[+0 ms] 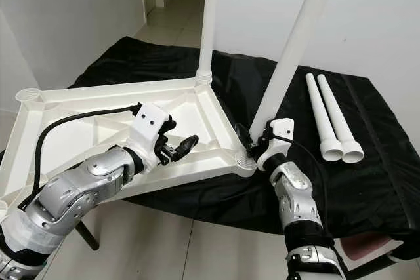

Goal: Building children table

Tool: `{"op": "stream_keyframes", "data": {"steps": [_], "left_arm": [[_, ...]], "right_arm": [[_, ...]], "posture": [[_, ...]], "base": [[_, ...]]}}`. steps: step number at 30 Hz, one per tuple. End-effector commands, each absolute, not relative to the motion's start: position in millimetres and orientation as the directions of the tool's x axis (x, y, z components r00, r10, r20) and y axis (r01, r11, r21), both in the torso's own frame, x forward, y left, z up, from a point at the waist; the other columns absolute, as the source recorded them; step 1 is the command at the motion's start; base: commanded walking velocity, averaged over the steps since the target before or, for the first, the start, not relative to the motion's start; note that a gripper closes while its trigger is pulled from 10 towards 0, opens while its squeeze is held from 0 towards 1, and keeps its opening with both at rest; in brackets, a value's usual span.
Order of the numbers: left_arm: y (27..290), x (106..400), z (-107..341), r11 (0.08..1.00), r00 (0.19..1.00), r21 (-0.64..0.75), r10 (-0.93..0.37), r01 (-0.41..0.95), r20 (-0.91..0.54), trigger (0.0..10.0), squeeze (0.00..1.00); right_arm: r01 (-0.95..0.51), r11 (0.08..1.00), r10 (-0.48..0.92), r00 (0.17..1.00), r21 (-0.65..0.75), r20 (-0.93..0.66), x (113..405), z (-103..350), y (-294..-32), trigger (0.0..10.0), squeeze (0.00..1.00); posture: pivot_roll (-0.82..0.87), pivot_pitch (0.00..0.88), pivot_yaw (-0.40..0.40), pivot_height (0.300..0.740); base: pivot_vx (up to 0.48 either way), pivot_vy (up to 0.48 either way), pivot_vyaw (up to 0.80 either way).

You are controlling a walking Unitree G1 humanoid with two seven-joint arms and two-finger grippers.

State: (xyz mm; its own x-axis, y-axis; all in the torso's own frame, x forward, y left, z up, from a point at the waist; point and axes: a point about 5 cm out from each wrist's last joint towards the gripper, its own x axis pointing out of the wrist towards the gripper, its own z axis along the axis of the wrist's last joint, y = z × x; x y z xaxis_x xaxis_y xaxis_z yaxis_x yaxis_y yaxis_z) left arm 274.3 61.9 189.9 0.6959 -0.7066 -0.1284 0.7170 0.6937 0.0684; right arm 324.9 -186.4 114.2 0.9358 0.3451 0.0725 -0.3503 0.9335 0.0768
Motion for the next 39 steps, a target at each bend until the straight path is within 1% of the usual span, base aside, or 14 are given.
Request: {"op": "stream_keyframes", "data": {"steps": [1, 4, 5, 14, 19, 20, 21, 29, 35, 39], "left_arm": [[55.4, 266.2, 194.2, 0.527, 0.528, 0.051, -0.838, 0.849, -0.138, 10.0, 0.0], [55.4, 266.0, 194.3, 0.526, 0.527, 0.05, -0.838, 0.849, -0.138, 10.0, 0.0], [55.5, 266.1, 194.5, 0.525, 0.527, 0.048, -0.839, 0.849, -0.138, 10.0, 0.0], [55.6, 265.9, 194.4, 0.525, 0.526, 0.047, -0.839, 0.85, -0.14, 10.0, 0.0], [55.4, 265.7, 194.5, 0.524, 0.525, 0.046, -0.84, 0.85, -0.14, 10.0, 0.0], [55.7, 265.8, 194.9, 0.524, 0.525, 0.047, -0.84, 0.851, -0.14, 10.0, 0.0], [55.9, 266.1, 195.2, 0.524, 0.525, 0.047, -0.839, 0.85, -0.139, 10.0, 0.0], [56.1, 266.5, 195.7, 0.527, 0.528, 0.046, -0.838, 0.849, -0.137, 10.0, 0.0], [56.3, 265.5, 195.6, 0.533, 0.534, 0.045, -0.835, 0.845, -0.135, 10.0, 0.0], [56.6, 265.3, 195.7, 0.534, 0.534, 0.044, -0.834, 0.845, -0.135, 10.0, 0.0]], "right_arm": [[-0.347, 0.937, 0.349, 0.934, 0.048, -0.071, 305.9, 73.8, -182.8, 10.0, 0.0], [-0.362, 0.932, 0.362, 0.931, 0.022, -0.037, 303.5, 76.5, -179.8, 10.0, 0.0], [-0.375, 0.927, 0.375, 0.927, 0.019, 0.001, 300.5, 79.7, -177.5, 10.0, 0.0], [-0.38, 0.925, 0.38, 0.925, 0.011, 0.008, 299.6, 80.8, -178.5, 10.0, 0.0], [-0.369, 0.929, 0.37, 0.928, 0.035, -0.03, 300.6, 76.3, -181.9, 10.0, 0.0], [-0.365, 0.929, 0.369, 0.925, 0.056, -0.094, 304.1, 72.3, -182.8, 10.0, 0.0], [-0.367, 0.928, 0.372, 0.921, 0.065, -0.118, 306.4, 71.8, -182.8, 10.0, 0.0], [-0.369, 0.927, 0.375, 0.916, 0.069, -0.14, 309.7, 71.9, -184.7, 10.0, 0.0], [-0.374, 0.927, 0.375, 0.916, 0.03, -0.142, 308.2, 70.0, -186.0, 10.0, 0.0], [-0.345, 0.938, 0.344, 0.928, 0.02, -0.144, 307.6, 68.8, -189.1, 10.0, 0.0]], "posture": [[0.05, 0.046, -0.028, 0.74], [0.05, 0.047, -0.028, 0.74], [0.04, 0.048, -0.027, 0.74], [0.04, 0.049, -0.025, 0.74], [0.04, 0.05, -0.026, 0.74], [0.04, 0.05, -0.026, 0.74], [0.04, 0.05, -0.026, 0.74], [0.04, 0.05, -0.028, 0.74], [0.05, 0.049, -0.036, 0.74], [0.05, 0.05, -0.039, 0.74]], "base": [[0.0, 0.0, 0.0], [0.0, 0.0, 0.0], [0.0, 0.0, 0.0], [0.0, 0.0, 0.0], [0.0, 0.0, 0.0], [0.0, 0.0, 0.0], [0.0, 0.0, 0.0], [0.0, 0.0, 0.0], [0.0, 0.0, 0.0], [0.0, 0.0, 0.0]]}}
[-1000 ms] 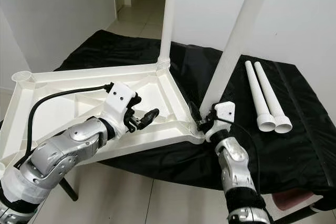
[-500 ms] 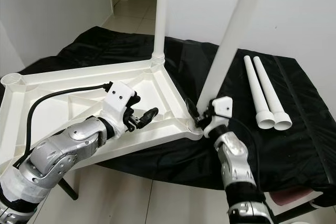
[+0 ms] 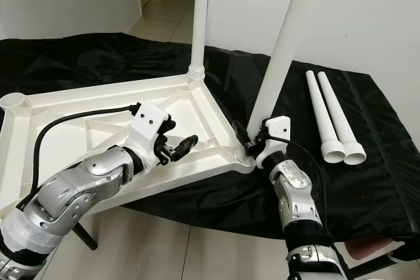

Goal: Building children table

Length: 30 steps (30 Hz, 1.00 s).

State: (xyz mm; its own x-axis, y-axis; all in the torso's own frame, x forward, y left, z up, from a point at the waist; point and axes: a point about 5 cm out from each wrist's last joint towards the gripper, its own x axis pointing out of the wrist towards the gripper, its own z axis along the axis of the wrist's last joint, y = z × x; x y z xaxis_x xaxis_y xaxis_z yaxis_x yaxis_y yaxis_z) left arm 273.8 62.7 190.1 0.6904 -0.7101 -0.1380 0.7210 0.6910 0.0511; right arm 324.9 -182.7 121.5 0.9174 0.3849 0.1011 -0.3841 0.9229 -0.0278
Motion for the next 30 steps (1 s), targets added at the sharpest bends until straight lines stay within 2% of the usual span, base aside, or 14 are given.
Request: {"op": "stream_keyframes", "data": {"steps": [1, 19, 30], "left_arm": [[56.7, 265.2, 195.8, 0.533, 0.534, 0.045, -0.834, 0.845, -0.136, 10.0, 0.0], [56.4, 265.3, 195.1, 0.526, 0.526, 0.045, -0.839, 0.85, -0.14, 10.0, 0.0], [56.1, 264.6, 194.1, 0.522, 0.522, 0.043, -0.841, 0.852, -0.143, 10.0, 0.0]], "right_arm": [[-0.317, 0.948, 0.318, 0.935, 0.028, -0.155, 307.6, 67.2, -192.0, 10.0, 0.0], [-0.12, 0.993, 0.12, 0.981, 0.006, -0.153, 308.5, 65.9, -215.5, 10.0, 0.0], [0.081, 0.993, -0.066, 0.985, 0.088, -0.162, 302.8, 56.6, -219.7, 10.0, 0.0]], "posture": [[0.05, 0.049, -0.038, 0.74], [0.04, 0.043, -0.038, 0.74], [0.04, 0.033, -0.05, 0.74]], "base": [[0.0, 0.0, 0.0], [0.0, 0.0, 0.0], [0.0, 0.0, 0.0]]}}
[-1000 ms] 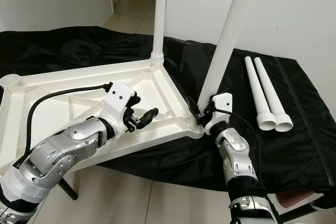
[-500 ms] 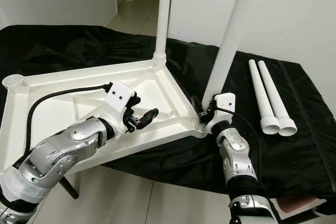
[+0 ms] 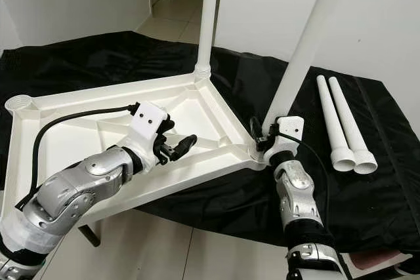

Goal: Building children table

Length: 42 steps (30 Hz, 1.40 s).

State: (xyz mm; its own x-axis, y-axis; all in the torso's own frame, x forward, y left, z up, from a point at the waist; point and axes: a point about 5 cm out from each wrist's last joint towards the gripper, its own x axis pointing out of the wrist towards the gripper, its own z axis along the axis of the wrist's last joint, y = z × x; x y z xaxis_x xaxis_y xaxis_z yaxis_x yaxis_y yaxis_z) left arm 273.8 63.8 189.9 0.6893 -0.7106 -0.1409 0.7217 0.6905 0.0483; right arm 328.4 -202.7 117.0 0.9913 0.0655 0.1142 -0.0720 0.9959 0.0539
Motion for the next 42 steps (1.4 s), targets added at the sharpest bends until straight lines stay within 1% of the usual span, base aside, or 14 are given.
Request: {"op": "stream_keyframes", "data": {"steps": [1, 4, 7, 11, 13, 14, 18, 27, 32, 37, 40, 42], "left_arm": [[56.1, 264.6, 194.1, 0.522, 0.522, 0.043, -0.841, 0.852, -0.143, 10.0, 0.0], [56.0, 264.4, 193.9, 0.521, 0.522, 0.043, -0.841, 0.852, -0.143, 10.0, 0.0], [55.5, 264.4, 193.4, 0.524, 0.525, 0.043, -0.84, 0.85, -0.141, 10.0, 0.0], [55.3, 264.6, 193.2, 0.526, 0.527, 0.045, -0.838, 0.849, -0.14, 10.0, 0.0], [55.4, 264.7, 193.0, 0.528, 0.529, 0.045, -0.837, 0.848, -0.139, 10.0, 0.0], [55.4, 264.7, 193.0, 0.528, 0.529, 0.045, -0.837, 0.848, -0.139, 10.0, 0.0], [55.5, 264.7, 192.8, 0.532, 0.533, 0.046, -0.835, 0.846, -0.137, 10.0, 0.0], [56.0, 264.6, 192.3, 0.537, 0.537, 0.045, -0.832, 0.843, -0.135, 10.0, 0.0], [56.2, 264.8, 192.3, 0.538, 0.539, 0.046, -0.831, 0.842, -0.135, 10.0, 0.0], [55.9, 264.9, 192.5, 0.538, 0.539, 0.046, -0.832, 0.842, -0.134, 10.0, 0.0], [55.4, 265.3, 192.7, 0.535, 0.536, 0.048, -0.833, 0.843, -0.134, 10.0, 0.0], [55.3, 265.4, 192.7, 0.535, 0.536, 0.049, -0.834, 0.844, -0.134, 10.0, 0.0]], "right_arm": [[0.081, 0.993, -0.066, 0.985, 0.088, -0.162, 302.8, 56.6, -219.7, 10.0, 0.0], [0.101, 0.99, -0.084, 0.983, 0.094, -0.166, 302.2, 55.3, -218.5, 10.0, 0.0], [0.15, 0.984, -0.133, 0.976, 0.09, -0.173, 302.1, 50.9, -201.6, 10.0, 0.0], [0.153, 0.983, -0.134, 0.976, 0.103, -0.169, 303.0, 51.4, -193.5, 10.0, 0.0], [0.176, 0.979, -0.159, 0.975, 0.104, -0.155, 304.0, 54.1, -185.1, 10.0, 0.0], [0.176, 0.979, -0.159, 0.975, 0.104, -0.155, 304.0, 54.1, -185.1, 10.0, 0.0], [0.238, 0.965, -0.226, 0.967, 0.107, -0.114, 302.9, 60.1, -172.1, 10.0, 0.0], [0.31, 0.944, -0.301, 0.949, 0.115, -0.089, 298.6, 61.5, -165.4, 10.0, 0.0], [0.316, 0.94, -0.309, 0.948, 0.13, -0.078, 298.1, 63.3, -164.5, 10.0, 0.0], [0.333, 0.931, -0.326, 0.943, 0.151, -0.072, 303.3, 70.4, -169.2, 10.0, 0.0], [0.327, 0.933, -0.328, 0.944, 0.15, -0.018, 312.9, 90.0, -175.4, 10.0, 0.0], [0.328, 0.933, -0.332, 0.943, 0.145, 0.0, 314.2, 94.5, -176.3, 10.0, 0.0]], "posture": [[0.04, 0.033, -0.05, 0.74], [0.04, 0.033, -0.05, 0.74], [0.04, 0.024, -0.062, 0.74], [0.04, 0.023, -0.065, 0.74], [0.05, 0.018, -0.072, 0.74], [0.05, 0.018, -0.072, 0.74], [0.05, 0.014, -0.081, 0.74], [0.06, 0.012, -0.085, 0.74], [0.06, 0.011, -0.088, 0.74], [0.06, 0.009, -0.086, 0.74], [0.05, 0.008, -0.083, 0.74], [0.05, 0.008, -0.083, 0.74]], "base": [[0.0, 0.0, 0.0], [0.0, 0.0, 0.0], [0.0, 0.0, 0.0], [0.0, 0.0, 0.0], [0.0, 0.0, 0.0], [0.0, 0.0, 0.0], [0.0, 0.0, 0.0], [0.0, 0.0, 0.0], [0.0, 0.0, 0.0], [0.0, 0.0, 0.0], [0.0, 0.0, 0.0], [0.0, 0.0, 0.0]]}}
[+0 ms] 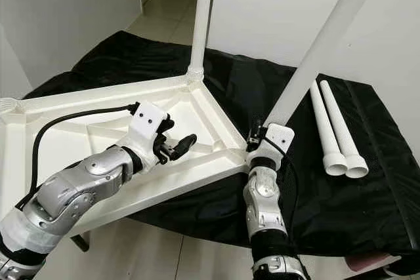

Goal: Building children table

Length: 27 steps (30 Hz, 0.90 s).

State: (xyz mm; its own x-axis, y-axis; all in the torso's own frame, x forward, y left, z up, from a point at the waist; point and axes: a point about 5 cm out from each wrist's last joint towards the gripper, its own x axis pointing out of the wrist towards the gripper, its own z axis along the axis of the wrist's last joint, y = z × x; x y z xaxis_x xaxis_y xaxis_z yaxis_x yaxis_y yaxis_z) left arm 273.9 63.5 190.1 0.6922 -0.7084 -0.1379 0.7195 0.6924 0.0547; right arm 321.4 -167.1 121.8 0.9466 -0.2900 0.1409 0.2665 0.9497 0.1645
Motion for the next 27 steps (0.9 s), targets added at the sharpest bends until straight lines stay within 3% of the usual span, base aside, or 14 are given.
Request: {"op": "stream_keyframes", "data": {"steps": [1, 7, 22, 23, 27], "left_arm": [[55.3, 265.6, 192.8, 0.535, 0.536, 0.049, -0.833, 0.843, -0.134, 10.0, 0.0], [55.1, 266.2, 193.0, 0.541, 0.542, 0.045, -0.831, 0.84, -0.129, 10.0, 0.0], [53.9, 266.1, 193.5, 0.542, 0.543, 0.046, -0.83, 0.839, -0.124, 10.0, 0.0], [53.8, 266.4, 193.6, 0.543, 0.544, 0.045, -0.83, 0.839, -0.123, 10.0, 0.0], [53.7, 266.5, 193.6, 0.544, 0.545, 0.045, -0.83, 0.838, -0.122, 10.0, 0.0]], "right_arm": [[0.325, 0.935, -0.332, 0.943, 0.14, 0.03, 315.8, 101.6, -176.7, 10.0, 0.0], [0.308, 0.943, -0.326, 0.931, 0.128, 0.161, 320.8, 134.2, -174.6, 10.0, 0.0], [0.264, 0.96, -0.275, 0.953, 0.091, 0.13, 316.3, 124.0, -171.7, 10.0, 0.0], [0.239, 0.966, -0.252, 0.958, 0.101, 0.14, 315.6, 125.0, -170.9, 10.0, 1.0], [0.208, 0.974, -0.221, 0.961, 0.094, 0.168, 314.9, 128.4, -170.3, 10.0, 1.0]], "posture": [[0.05, 0.01, -0.086, 0.74], [0.05, 0.01, -0.088, 0.74], [0.05, 0.014, -0.093, 0.74], [0.05, 0.013, -0.093, 0.74], [0.05, 0.015, -0.093, 0.74]], "base": [[0.0, 0.0, 0.0], [0.0, 0.0, 0.0], [0.0, 0.0, 0.0], [0.0, 0.0, 0.0], [0.0, 0.0, 0.0]]}}
